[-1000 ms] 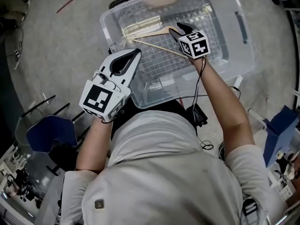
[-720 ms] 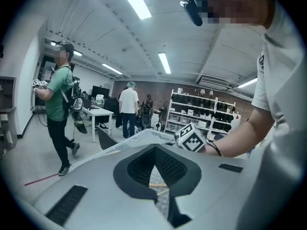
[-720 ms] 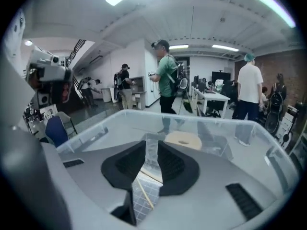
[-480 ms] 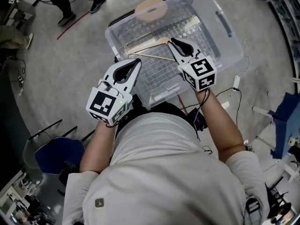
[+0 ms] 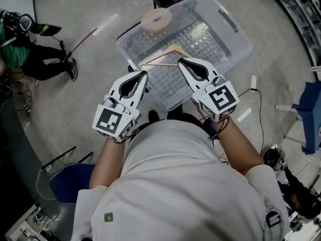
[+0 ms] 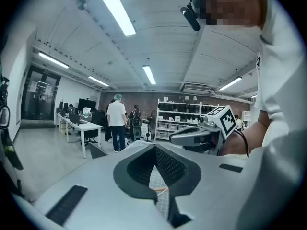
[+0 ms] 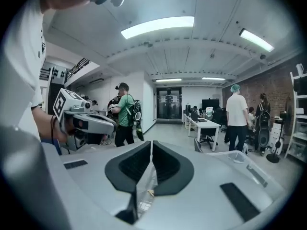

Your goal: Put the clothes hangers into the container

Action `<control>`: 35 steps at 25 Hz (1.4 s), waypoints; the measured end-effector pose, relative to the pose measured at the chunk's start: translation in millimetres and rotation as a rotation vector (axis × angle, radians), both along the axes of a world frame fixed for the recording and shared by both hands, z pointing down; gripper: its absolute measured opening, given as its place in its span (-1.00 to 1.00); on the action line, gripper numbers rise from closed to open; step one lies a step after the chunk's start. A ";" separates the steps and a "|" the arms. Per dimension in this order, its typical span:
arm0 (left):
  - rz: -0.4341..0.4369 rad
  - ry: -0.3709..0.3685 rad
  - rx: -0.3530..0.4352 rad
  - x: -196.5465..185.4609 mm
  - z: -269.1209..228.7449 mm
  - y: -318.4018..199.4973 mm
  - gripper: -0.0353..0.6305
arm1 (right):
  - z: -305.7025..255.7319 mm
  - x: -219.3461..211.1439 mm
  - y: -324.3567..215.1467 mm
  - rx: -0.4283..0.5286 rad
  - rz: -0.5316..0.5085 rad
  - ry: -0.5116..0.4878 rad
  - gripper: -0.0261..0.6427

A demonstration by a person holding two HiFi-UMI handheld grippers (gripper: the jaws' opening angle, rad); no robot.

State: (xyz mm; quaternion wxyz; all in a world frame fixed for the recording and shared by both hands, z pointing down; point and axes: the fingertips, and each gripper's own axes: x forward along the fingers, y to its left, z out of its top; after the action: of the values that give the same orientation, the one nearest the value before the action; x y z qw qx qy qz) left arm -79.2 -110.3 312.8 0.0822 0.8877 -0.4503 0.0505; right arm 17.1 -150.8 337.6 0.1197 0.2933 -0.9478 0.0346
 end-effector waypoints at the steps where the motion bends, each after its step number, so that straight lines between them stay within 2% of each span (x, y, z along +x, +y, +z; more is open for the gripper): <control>1: 0.008 0.000 0.003 -2.4 -0.1 4.5 -0.85 | -3.0 0.5 6.7 0.001 0.005 -0.008 -0.83; 11: 0.068 0.010 0.008 -28.3 -4.9 46.4 -0.84 | -30.6 -1.2 70.9 0.053 0.053 -0.044 -0.86; 20: 0.124 0.006 0.001 -20.9 -4.4 73.4 -0.85 | -34.9 15.6 106.9 0.045 0.123 -0.055 -0.86; 27: 0.133 0.000 0.016 11.0 -3.4 84.5 -0.85 | -38.5 50.1 117.8 0.052 0.133 -0.073 -0.86; 35: 0.093 -0.012 0.007 81.5 -8.4 102.8 -0.85 | -46.1 111.9 137.2 0.050 0.075 -0.091 -0.86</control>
State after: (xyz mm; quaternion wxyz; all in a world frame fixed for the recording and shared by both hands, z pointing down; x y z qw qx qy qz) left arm 2.3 -7.5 304.4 0.0737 0.9077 -0.4090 0.0582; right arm 129.0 -13.6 291.5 0.0676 0.3297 -0.9412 0.0285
